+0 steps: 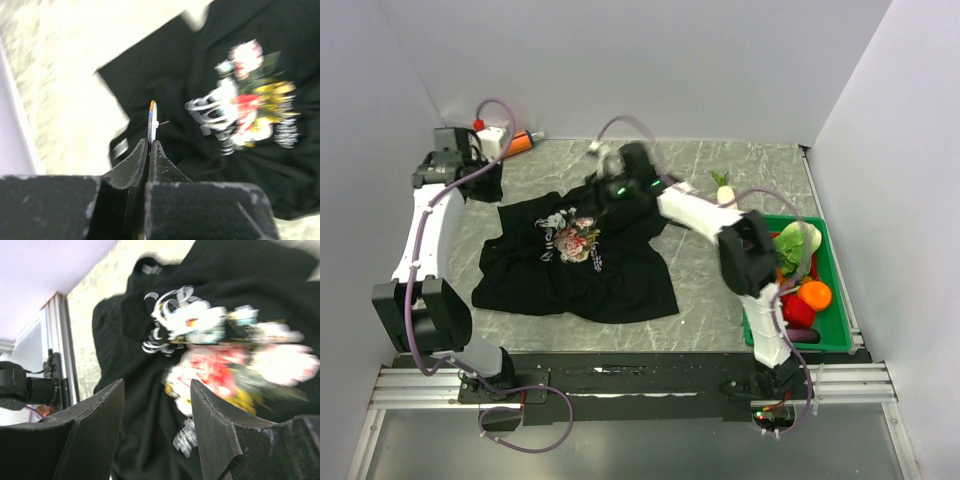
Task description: Remove the brooch from the garment
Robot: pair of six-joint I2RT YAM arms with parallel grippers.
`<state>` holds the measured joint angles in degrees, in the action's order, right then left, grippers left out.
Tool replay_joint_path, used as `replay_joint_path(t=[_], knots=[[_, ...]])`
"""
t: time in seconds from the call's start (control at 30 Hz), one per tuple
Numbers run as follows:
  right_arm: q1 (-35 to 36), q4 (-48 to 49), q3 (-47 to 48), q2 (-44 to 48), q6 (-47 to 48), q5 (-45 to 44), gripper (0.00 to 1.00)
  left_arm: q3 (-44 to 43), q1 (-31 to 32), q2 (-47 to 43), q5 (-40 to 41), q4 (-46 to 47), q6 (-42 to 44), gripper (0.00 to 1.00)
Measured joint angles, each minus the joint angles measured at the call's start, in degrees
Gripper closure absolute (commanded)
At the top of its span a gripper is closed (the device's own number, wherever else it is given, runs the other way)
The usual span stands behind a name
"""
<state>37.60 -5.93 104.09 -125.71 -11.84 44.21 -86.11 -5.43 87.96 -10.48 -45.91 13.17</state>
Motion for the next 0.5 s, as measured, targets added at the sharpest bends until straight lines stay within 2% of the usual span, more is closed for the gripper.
replay_joint_path(t=[0.17, 0.3, 0.5], knots=[[-7.37, -2.89, -2.69, 12.09, 5.79, 1.2, 0.39, -0.55, -1.27, -0.2, -19.39, 0.87, -0.57, 0.99], [-8.57, -2.86, -3.69, 18.4, 9.38, 4.5, 0.4, 0.55, 0.46, 1.18, -35.12, 1.55, -3.78, 0.99], [-6.51, -4.44, -5.88, 20.7, 15.19, 9.92, 0.41, 1.03, 5.86, 5.38, -46.36, 2.27, -5.88, 0.99]])
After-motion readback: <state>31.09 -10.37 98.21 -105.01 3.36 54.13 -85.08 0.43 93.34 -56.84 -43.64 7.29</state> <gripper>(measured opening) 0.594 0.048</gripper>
